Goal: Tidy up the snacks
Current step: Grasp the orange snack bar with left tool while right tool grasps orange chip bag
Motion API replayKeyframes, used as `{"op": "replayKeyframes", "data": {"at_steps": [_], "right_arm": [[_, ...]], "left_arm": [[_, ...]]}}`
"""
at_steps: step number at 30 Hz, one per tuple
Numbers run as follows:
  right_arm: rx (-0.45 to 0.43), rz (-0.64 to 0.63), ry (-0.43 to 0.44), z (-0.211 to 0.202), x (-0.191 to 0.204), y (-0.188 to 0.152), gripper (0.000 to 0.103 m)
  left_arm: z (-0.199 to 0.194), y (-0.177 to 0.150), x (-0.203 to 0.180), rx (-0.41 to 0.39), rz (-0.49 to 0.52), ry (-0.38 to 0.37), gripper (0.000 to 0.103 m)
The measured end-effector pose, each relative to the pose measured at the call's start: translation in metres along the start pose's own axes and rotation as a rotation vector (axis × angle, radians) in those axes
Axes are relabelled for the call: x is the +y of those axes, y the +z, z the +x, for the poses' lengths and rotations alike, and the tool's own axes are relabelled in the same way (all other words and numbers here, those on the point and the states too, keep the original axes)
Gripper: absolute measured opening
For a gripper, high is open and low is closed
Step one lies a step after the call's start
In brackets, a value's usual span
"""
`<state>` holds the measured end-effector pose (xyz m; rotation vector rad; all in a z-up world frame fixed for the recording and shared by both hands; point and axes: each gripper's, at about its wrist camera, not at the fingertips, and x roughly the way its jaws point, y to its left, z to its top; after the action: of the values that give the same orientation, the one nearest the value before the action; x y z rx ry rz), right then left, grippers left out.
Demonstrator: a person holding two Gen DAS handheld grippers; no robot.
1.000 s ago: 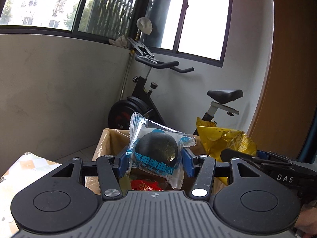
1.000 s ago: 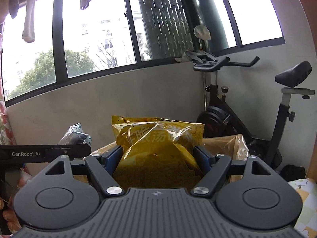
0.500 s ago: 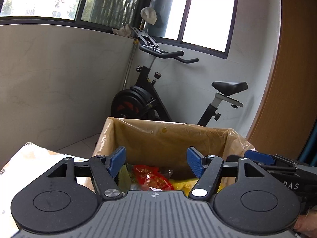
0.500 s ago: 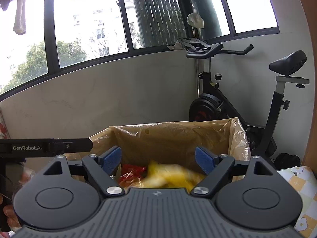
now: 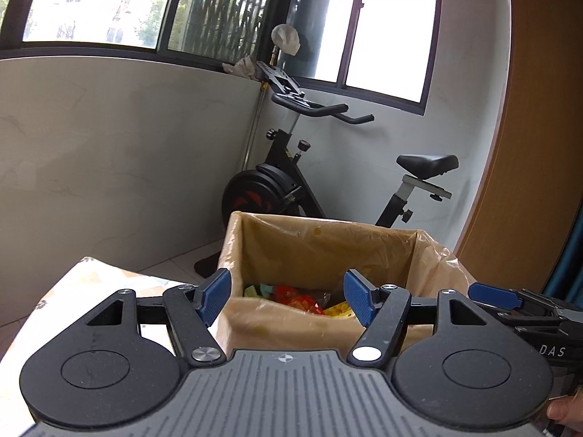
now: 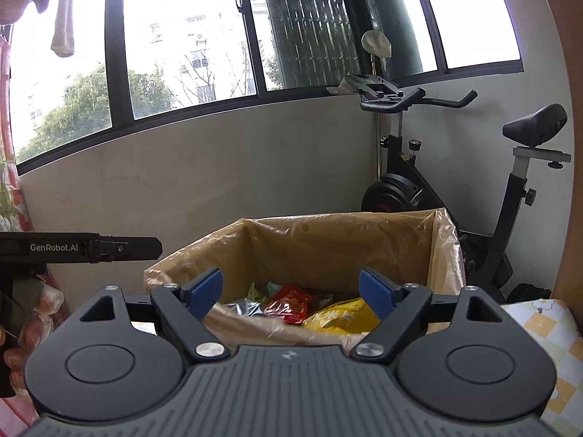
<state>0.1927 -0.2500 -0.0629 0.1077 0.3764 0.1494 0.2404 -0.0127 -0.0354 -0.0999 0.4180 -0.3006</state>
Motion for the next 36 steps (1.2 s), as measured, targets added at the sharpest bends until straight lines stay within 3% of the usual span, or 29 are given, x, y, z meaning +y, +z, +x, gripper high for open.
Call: {"op": "replayKeyframes", "data": {"at_steps": [10, 20, 36], "right_arm": [[0.013, 0.011, -0.019, -0.031, 0.008, -0.029, 0.085], [0.081, 0.052, -0.049, -0.036, 0.001, -0.068, 0.085], [0.201, 0.111, -0.053, -0.033, -0.005, -0.123, 0.085]], "left_arm": [[-0.029, -0.034, 0.008, 0.054, -0.009, 0.026, 0.071], [-0.023, -0.103, 0.007, 0.211, -0.043, 0.037, 0.071], [0.002, -0.196, -0.018, 0.449, 0.024, -0.011, 0.071]]}}
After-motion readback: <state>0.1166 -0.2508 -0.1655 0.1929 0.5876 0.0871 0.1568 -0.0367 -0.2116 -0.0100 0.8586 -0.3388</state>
